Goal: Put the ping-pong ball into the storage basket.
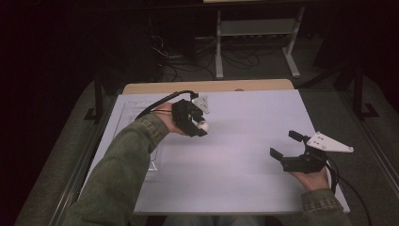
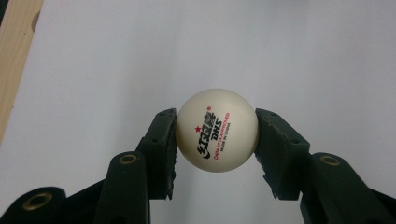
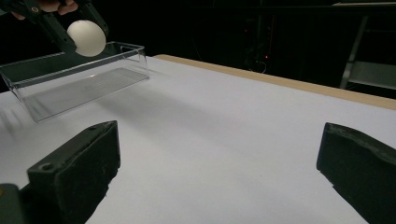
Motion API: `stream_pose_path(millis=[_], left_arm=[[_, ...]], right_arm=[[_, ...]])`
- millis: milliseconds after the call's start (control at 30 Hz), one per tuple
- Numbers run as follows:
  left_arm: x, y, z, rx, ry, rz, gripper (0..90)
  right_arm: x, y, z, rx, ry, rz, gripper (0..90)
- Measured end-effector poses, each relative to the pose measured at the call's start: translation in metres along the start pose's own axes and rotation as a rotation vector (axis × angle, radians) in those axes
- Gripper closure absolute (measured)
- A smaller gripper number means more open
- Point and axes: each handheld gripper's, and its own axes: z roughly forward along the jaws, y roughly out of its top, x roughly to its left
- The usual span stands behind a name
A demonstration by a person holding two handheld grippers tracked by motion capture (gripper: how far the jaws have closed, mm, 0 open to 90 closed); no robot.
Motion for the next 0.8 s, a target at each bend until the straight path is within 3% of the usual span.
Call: stream_pose_path(millis=[333,567,800], left_arm=[[-0.001,-0.005,-0.013,0.008,0.004,-0.003,50.7],[-0.003,-0.008,-0.035,-0.003,0.03,-0.013,50.7],[-0.006,-0.017,-0.047,0.009,0.044,-0.023,50.7]], right_arm=[[0.0,0.0,0.0,0.002,-0.002,-0.004,0.0],[0.001,0.001,0.001,0.005,-0.001,-0.009,0.0],[0.002,0.002,0.002,0.007,0.002,-0.018,0.0]])
